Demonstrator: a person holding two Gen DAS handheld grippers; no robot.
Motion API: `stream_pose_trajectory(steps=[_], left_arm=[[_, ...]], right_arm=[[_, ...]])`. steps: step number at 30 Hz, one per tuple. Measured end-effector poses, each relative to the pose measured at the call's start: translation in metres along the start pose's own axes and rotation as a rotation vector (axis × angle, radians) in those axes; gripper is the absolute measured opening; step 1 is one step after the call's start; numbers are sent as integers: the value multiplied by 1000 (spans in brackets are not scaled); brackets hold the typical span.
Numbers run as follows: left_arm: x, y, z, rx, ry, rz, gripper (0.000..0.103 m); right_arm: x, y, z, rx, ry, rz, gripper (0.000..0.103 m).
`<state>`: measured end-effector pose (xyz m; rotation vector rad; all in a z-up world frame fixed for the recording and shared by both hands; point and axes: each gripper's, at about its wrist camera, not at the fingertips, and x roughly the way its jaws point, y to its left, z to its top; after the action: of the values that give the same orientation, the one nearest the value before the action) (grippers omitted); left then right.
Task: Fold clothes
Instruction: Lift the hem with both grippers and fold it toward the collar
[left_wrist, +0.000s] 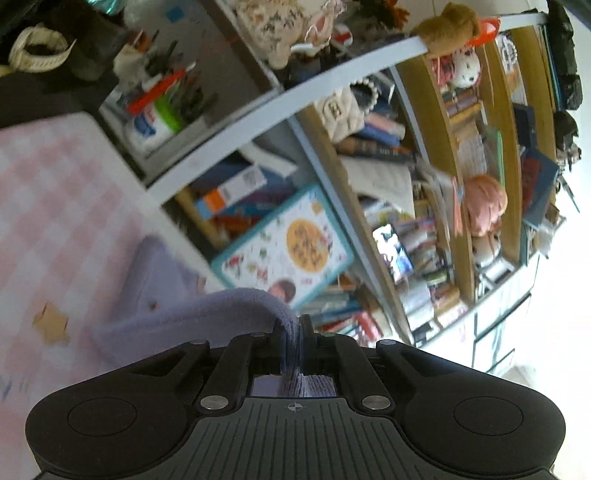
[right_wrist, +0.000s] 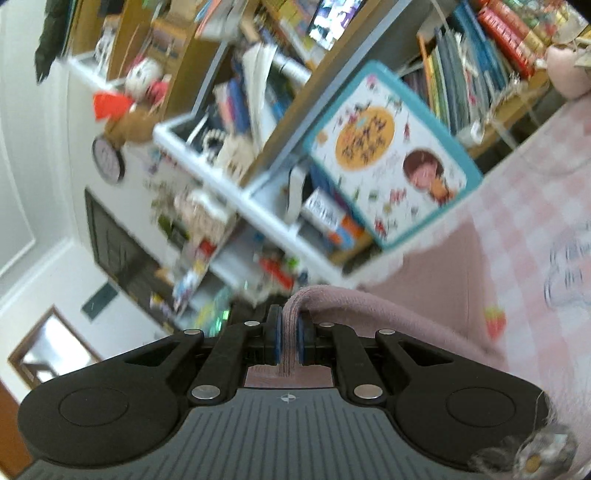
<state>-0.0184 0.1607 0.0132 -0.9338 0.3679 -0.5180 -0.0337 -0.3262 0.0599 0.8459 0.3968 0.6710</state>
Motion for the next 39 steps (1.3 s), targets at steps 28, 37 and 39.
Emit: stream_pose_trajectory(steps=[28, 37, 39], left_arm=[[127, 92, 30, -11, 80, 303, 13], [106, 67, 36, 152, -22, 265, 35], [106, 59, 33, 220, -31, 284, 35]], right_arm=[[121, -123, 25, 78, 23, -333, 9], [109, -111, 30, -20, -2, -332, 41], [106, -98, 29, -141, -11, -399, 42]])
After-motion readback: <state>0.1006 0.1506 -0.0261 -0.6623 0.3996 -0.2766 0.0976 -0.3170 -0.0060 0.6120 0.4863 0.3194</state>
